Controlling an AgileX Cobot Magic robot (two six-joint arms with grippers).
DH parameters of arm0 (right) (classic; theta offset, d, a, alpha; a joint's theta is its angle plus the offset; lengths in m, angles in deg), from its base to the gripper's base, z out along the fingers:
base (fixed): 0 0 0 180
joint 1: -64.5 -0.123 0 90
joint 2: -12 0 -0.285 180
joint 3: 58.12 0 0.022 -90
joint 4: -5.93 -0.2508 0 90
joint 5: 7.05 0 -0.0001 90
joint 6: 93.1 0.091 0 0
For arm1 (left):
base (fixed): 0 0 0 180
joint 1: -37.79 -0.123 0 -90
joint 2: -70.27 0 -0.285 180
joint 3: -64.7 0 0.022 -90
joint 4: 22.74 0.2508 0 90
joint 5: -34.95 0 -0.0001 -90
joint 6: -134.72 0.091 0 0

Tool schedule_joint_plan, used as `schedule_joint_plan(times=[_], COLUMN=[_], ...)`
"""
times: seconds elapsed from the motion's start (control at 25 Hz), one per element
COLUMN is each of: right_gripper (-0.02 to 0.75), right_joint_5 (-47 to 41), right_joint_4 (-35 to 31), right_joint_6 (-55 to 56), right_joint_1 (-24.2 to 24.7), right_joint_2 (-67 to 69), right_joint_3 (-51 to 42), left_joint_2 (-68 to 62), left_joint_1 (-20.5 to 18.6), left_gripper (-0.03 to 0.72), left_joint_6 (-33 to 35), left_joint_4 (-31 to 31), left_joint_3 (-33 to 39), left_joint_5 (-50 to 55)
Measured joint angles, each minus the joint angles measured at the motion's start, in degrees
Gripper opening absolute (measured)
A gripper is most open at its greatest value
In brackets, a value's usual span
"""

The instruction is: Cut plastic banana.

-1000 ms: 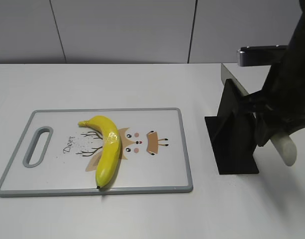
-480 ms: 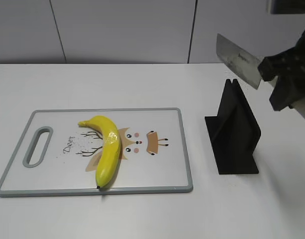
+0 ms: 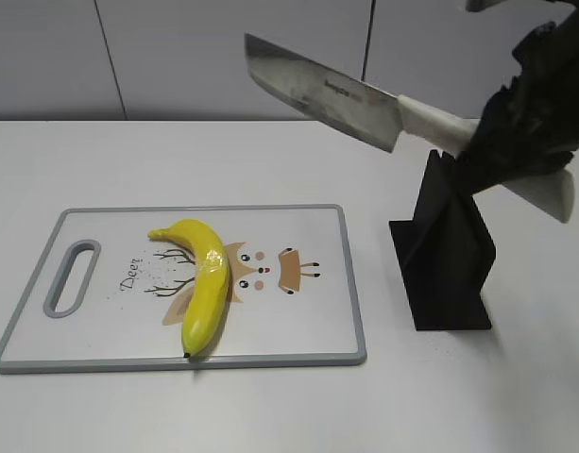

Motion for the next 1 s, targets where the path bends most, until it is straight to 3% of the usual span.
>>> schedule_joint_plan(times=[0.2,0.44,0.6,0.84,1.0], right_gripper=[0.16,0.16,0.16,0.16,0.16], right_joint_5=[4.3,4.3,3.7,3.2,0.7], right_joint_4=[-4.0,-4.1,-4.1,-4.1,-4.1], right_joint_6=[-10.7,-24.9,-36.3,-42.3,-46.4], right_joint_1=[0.0,0.0,0.0,0.0,0.0], right_joint_2=[0.5,3.5,5.1,9.2,13.8], right_joint_3=[0.0,0.0,0.3,4.9,9.8], left_joint_2=[0.0,-5.3,-13.1,-27.1,-37.1], left_joint_1=[0.0,0.0,0.0,0.1,2.8], left_gripper=[0.506,0.506,0.52,0.576,0.584], left_joint_6=[0.0,2.8,11.3,29.5,36.6], left_joint_4=[0.2,0.3,-2.5,-15.7,-19.4], left_joint_3=[-0.4,-5.0,-8.4,-13.1,-18.6], left_joint_5=[-0.2,-1.6,-5.3,-12.2,-13.1])
